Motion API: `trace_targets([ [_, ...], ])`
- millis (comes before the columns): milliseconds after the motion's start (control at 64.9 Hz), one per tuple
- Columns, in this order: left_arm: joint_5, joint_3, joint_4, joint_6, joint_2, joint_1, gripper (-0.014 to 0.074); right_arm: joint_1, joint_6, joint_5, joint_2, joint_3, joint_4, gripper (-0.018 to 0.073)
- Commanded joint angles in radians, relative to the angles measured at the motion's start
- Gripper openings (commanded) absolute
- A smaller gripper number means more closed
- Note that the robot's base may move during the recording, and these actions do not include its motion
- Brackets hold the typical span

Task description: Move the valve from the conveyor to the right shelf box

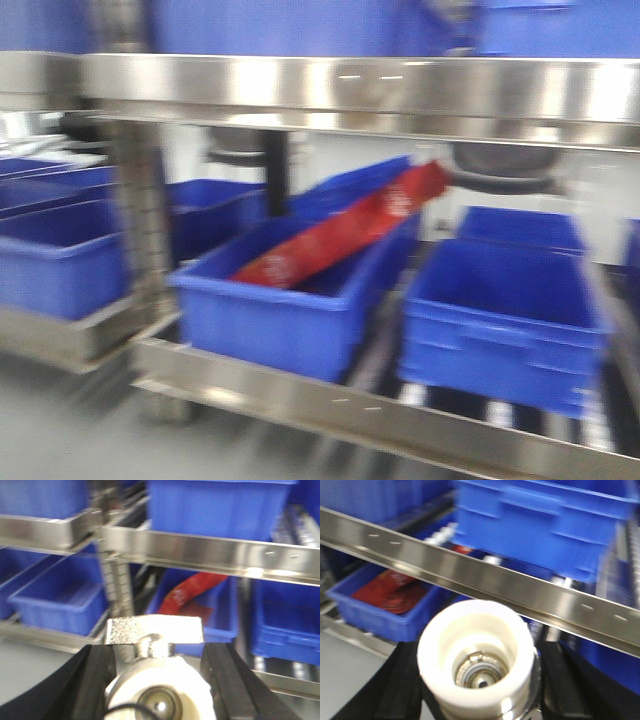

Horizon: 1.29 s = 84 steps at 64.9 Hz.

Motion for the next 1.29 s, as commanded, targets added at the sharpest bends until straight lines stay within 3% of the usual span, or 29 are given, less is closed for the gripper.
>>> trace_targets([
  [0, -0.059, -0.005, -0.002, -0.005, -0.009, -0.004, -0.0111, 0.001, -0.004, -0.077, -0.008, -0.016, -0.01, -0.0154],
  [1279, -0.059, -0.005, -0.002, -0.005, -0.007, -0.004, -0.0111, 0.001, -0.004, -0.077, -0.008, -0.016, -0.01, -0.0154],
])
